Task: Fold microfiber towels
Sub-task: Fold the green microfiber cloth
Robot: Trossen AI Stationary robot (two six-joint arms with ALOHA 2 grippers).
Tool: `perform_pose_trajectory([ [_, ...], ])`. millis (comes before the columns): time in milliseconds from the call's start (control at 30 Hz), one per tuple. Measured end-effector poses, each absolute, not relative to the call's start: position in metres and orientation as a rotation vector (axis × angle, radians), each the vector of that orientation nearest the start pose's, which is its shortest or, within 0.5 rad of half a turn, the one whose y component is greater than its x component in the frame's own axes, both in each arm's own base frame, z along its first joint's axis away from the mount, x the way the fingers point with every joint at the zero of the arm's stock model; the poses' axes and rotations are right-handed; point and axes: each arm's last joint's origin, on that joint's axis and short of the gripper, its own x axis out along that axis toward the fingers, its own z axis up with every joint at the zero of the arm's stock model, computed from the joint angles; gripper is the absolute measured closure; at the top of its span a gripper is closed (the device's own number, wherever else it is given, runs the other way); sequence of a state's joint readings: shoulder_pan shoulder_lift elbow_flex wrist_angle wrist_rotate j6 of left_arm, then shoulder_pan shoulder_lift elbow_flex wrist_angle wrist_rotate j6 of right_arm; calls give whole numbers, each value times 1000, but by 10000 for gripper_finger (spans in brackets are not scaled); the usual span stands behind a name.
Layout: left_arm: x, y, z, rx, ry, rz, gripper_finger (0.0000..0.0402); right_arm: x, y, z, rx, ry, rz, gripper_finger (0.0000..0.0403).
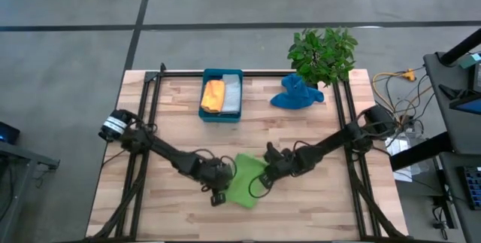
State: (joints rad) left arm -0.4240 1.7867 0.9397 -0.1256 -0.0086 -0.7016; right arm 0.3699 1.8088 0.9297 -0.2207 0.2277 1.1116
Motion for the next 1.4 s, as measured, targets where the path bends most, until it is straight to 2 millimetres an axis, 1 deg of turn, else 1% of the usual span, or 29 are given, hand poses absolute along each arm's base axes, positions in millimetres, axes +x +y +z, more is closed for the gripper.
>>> perform_pose_trajectory([
  [100, 304, -149, 139, -442, 1028, -28, 402, 312, 106, 127, 642, 979, -447, 394],
  [167, 301, -152, 143, -442, 1027, -29, 401, 313, 106, 135, 590, 953, -435, 394],
  [200, 301, -153, 145, -443, 1021, -34, 402, 314, 109, 141, 558, 927, -420, 394],
  [267, 299, -154, 150, -447, 1006, -45, 401, 314, 118, 155, 489, 872, -374, 394],
  [333, 299, -154, 156, -429, 987, -67, 401, 314, 132, 165, 416, 832, -315, 394],
  [400, 298, -154, 160, -377, 966, -102, 402, 313, 147, 173, 373, 810, -256, 394],
  [500, 297, -156, 167, -250, 933, -180, 401, 313, 172, 184, 372, 763, -169, 394],
  [600, 295, -161, 173, -95, 898, -296, 402, 310, 193, 188, 358, 759, -114, 394],
  [667, 293, -164, 173, -15, 888, -381, 402, 308, 203, 188, 352, 760, -94, 394],
  [733, 292, -167, 173, 52, 881, -457, 402, 308, 209, 188, 373, 756, -87, 394],
  [833, 290, -167, 172, 158, 876, -571, 395, 309, 215, 184, 430, 764, -112, 394],
  [933, 287, -166, 169, 246, 891, -616, 365, 310, 218, 181, 496, 768, -139, 394],
  [1000, 287, -165, 169, 300, 883, -637, 334, 309, 221, 181, 534, 767, -149, 394],
  [1133, 287, -166, 170, 451, 848, -610, 262, 308, 223, 178, 576, 772, -168, 394],
  [1233, 289, -165, 171, 513, 825, -594, 215, 308, 223, 178, 597, 768, -172, 394],
  [1300, 289, -165, 170, 540, 820, -606, 192, 308, 224, 178, 600, 767, -172, 394],
  [1400, 289, -165, 163, 582, 837, -626, 176, 308, 224, 178, 609, 764, -173, 394],
])
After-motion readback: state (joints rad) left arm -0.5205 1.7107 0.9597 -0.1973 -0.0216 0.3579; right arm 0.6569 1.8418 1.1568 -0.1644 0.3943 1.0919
